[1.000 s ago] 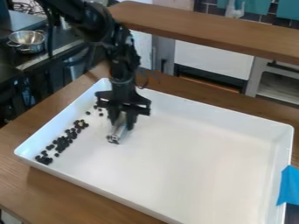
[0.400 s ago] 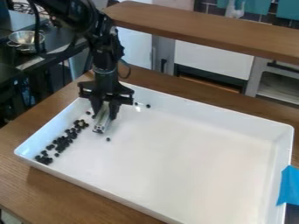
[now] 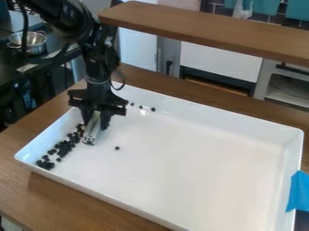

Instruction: Sweep into pile

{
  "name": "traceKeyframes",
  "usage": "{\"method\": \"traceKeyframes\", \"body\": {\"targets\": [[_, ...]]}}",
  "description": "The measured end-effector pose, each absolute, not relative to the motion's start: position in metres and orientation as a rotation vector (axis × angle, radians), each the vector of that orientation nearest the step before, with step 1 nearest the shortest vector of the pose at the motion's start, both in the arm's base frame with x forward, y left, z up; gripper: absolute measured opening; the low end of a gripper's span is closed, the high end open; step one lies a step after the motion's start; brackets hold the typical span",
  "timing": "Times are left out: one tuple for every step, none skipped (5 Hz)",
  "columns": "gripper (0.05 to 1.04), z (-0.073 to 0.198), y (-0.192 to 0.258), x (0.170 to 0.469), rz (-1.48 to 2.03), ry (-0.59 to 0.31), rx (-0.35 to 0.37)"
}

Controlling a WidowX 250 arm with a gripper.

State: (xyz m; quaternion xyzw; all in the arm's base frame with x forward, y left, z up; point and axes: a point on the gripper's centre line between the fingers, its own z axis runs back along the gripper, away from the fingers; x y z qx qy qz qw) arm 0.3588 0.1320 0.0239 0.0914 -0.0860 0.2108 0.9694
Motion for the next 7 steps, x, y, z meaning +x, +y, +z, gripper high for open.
{"method": "traceKeyframes", "body": {"targets": [[0.385, 0.038, 0.121, 0.356, 0.432, -0.201, 0.146], [0.385, 0.064, 0.082, 0.364, 0.377, -0.241, 0.054], [0.385, 0.069, 0.042, 0.374, 0.233, -0.238, 0.001], [0.385, 0.041, 0.024, 0.386, 0.162, -0.207, 0.038], [0.385, 0.025, 0.023, 0.401, 0.156, -0.183, 0.062], [0.385, 0.021, 0.027, 0.41, 0.167, -0.171, 0.066], [0.385, 0.021, 0.041, 0.409, 0.195, -0.169, 0.066]]}}
